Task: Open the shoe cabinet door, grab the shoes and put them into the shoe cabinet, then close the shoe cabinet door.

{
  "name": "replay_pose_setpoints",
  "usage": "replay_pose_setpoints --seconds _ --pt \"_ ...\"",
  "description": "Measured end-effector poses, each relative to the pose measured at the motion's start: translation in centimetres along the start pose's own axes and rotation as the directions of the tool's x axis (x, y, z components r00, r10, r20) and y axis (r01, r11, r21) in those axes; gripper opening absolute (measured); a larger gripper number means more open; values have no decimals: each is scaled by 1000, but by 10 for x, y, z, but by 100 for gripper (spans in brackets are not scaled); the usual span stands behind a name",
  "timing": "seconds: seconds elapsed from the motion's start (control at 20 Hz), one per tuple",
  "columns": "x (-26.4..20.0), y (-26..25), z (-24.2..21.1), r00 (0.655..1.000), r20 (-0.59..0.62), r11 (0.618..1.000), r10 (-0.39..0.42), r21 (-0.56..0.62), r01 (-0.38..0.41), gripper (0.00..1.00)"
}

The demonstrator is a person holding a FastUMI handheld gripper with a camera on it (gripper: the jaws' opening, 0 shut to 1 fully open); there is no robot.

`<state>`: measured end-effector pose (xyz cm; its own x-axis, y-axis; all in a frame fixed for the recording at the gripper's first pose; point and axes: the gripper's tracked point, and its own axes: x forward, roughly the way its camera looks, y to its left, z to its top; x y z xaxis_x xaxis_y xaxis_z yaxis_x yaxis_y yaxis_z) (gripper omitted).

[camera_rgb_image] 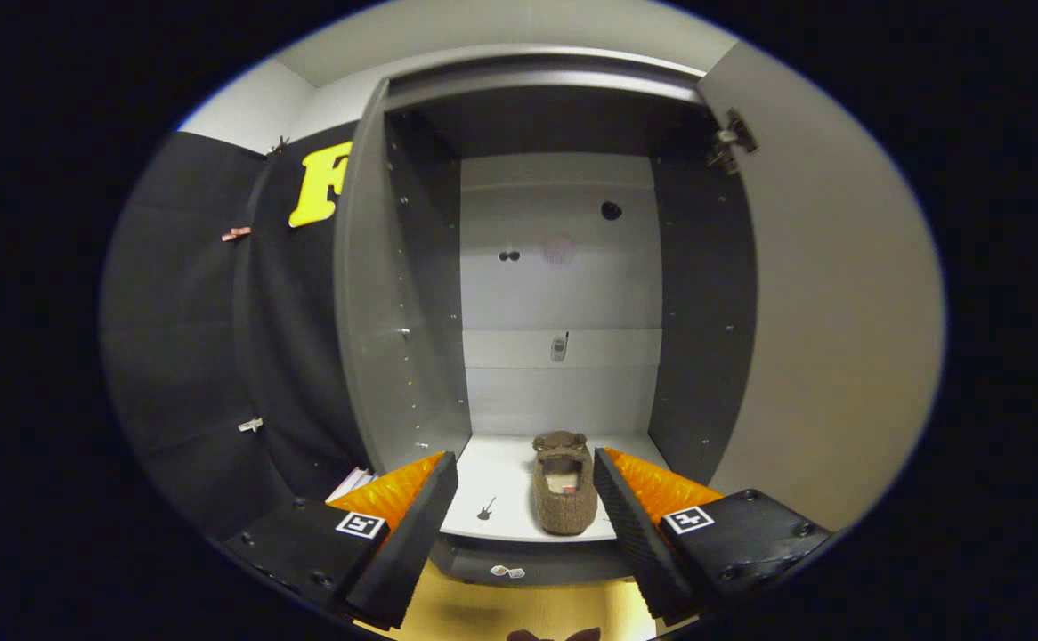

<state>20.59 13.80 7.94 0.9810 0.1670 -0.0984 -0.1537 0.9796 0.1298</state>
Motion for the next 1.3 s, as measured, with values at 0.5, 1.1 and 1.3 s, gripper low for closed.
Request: replay_pose_setpoints --seconds 0.5,1.1,1.3 --pt "-161 -17 -34 994 111 999 -17 -43 21 98" --pt "-283 -92 -47 993 122 999 0 -38 5 98" --pt "-304 -153 -47 993 105 998 -46 -36 50 98"
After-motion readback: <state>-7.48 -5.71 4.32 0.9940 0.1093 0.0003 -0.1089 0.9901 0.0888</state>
